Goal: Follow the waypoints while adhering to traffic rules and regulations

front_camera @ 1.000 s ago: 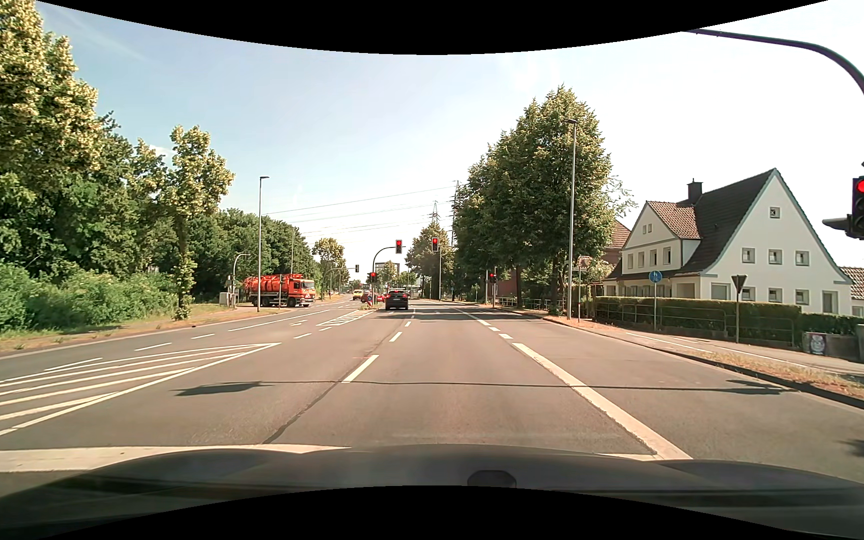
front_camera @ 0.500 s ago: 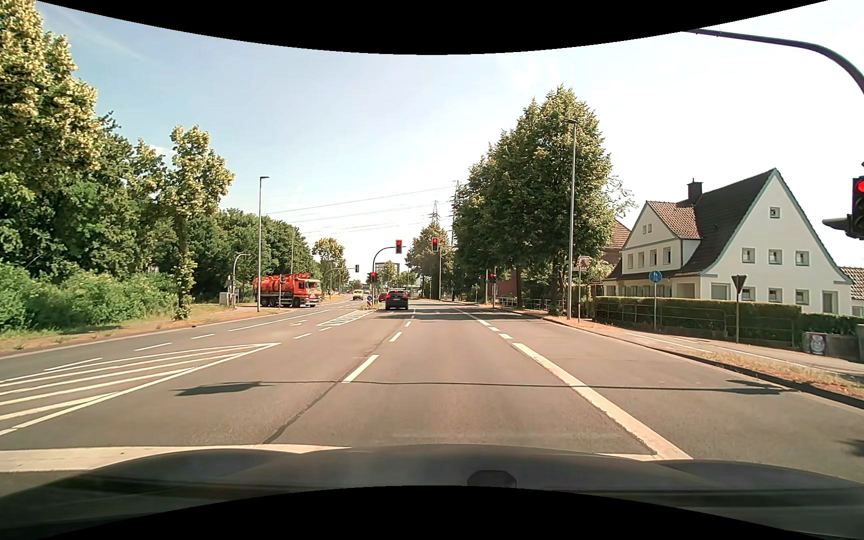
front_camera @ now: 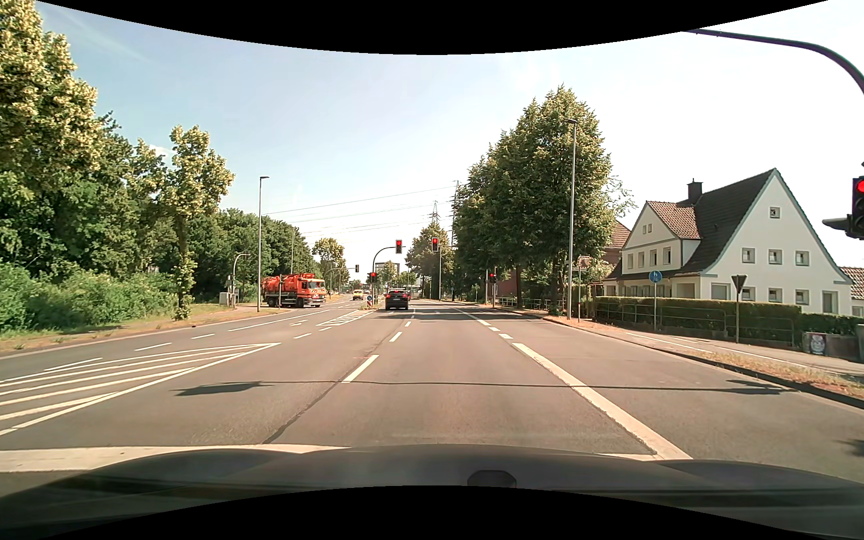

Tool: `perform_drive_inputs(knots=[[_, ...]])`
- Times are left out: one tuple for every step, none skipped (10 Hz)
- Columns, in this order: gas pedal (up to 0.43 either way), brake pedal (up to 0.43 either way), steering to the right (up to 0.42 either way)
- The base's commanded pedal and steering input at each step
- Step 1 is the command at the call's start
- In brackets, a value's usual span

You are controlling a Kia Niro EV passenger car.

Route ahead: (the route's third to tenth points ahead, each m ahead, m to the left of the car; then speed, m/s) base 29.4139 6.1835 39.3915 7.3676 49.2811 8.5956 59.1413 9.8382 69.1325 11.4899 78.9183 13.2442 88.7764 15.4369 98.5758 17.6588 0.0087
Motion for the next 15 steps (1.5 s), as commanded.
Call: perform_drive_inputs(knots=[[0.0, 0.268, 0.006], [0.0, 0.268, 0.007], [0.0, 0.268, 0.006], [0.0, 0.268, 0.006], [0.0, 0.268, 0.006], [0.0, 0.268, 0.006], [0.0, 0.268, 0.006], [0.0, 0.268, 0.006], [0.0, 0.268, 0.007], [0.0, 0.268, 0.007], [0.0, 0.268, 0.007], [0.0, 0.268, 0.006], [0.0, 0.268, 0.007], [0.0, 0.268, 0.006], [0.0, 0.268, 0.007]])
